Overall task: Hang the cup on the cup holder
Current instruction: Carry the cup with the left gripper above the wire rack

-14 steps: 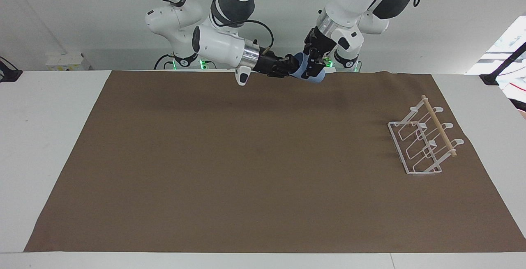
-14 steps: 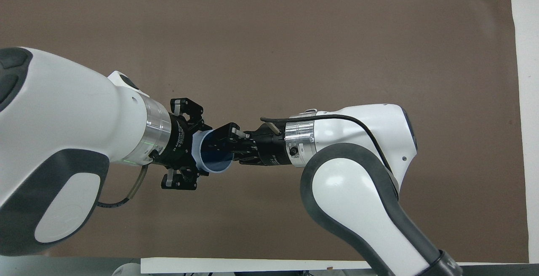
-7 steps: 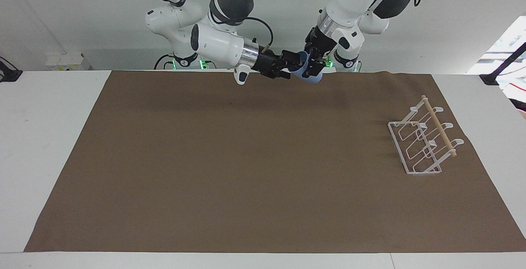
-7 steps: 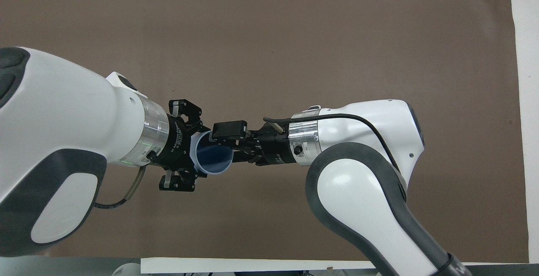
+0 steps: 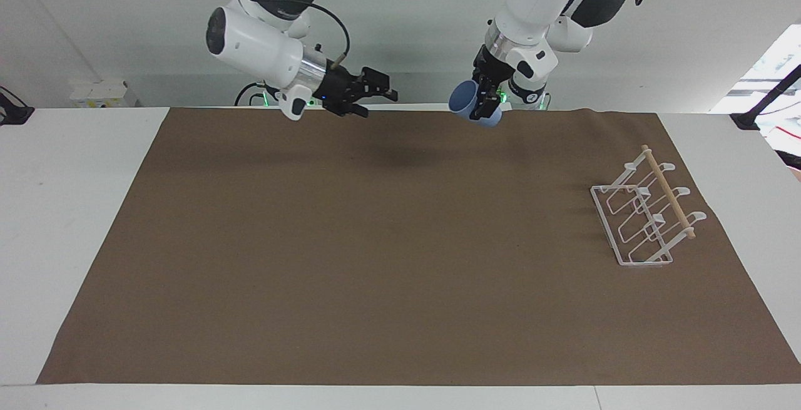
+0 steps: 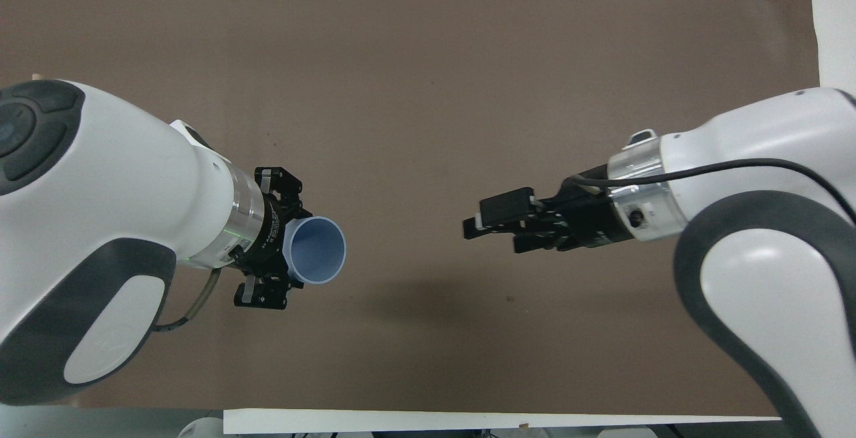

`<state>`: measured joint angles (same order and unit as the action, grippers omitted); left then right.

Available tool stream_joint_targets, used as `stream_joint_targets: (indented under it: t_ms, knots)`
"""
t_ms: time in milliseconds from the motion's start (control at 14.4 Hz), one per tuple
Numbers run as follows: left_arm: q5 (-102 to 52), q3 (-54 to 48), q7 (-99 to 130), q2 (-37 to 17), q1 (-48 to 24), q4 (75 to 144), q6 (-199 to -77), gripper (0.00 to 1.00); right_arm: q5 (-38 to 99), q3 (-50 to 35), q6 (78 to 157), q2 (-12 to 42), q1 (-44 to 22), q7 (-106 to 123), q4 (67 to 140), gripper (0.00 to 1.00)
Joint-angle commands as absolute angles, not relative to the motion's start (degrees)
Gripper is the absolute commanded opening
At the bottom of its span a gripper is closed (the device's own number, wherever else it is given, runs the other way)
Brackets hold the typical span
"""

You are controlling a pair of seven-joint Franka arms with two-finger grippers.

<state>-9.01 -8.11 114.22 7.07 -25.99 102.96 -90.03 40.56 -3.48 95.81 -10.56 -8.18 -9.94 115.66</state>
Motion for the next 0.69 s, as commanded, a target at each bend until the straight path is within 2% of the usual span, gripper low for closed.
stream_joint_targets:
  t_ms: [0,139,278,486,624]
  knots:
    - [-0.4,-7.7,113.1,8.5,-26.8,103.4,-86.2,0.0,27.5,-4.3,91.0,-12.1,-5.5,-10.2,114.6,1.0]
    - [7.0,-7.7,112.0,8.9,-26.5,104.4,-85.5,0.0,13.5,-4.3,90.4,-12.6,-5.4,-9.6,113.5,1.0]
    - [14.8,-7.7,111.5,8.0,-26.3,104.8,-84.4,0.0,6.4,-3.8,90.4,-12.8,-5.0,-7.1,112.2,1.0]
    - [29.5,-7.9,110.5,3.6,-28.0,106.3,-79.2,0.0,4.2,-0.7,90.4,-12.7,-0.8,-2.6,109.7,1.0]
    - [39.1,-7.9,109.3,-1.7,-28.4,106.6,-75.7,0.0,4.2,0.3,89.1,-12.8,3.6,0.8,107.9,1.0]
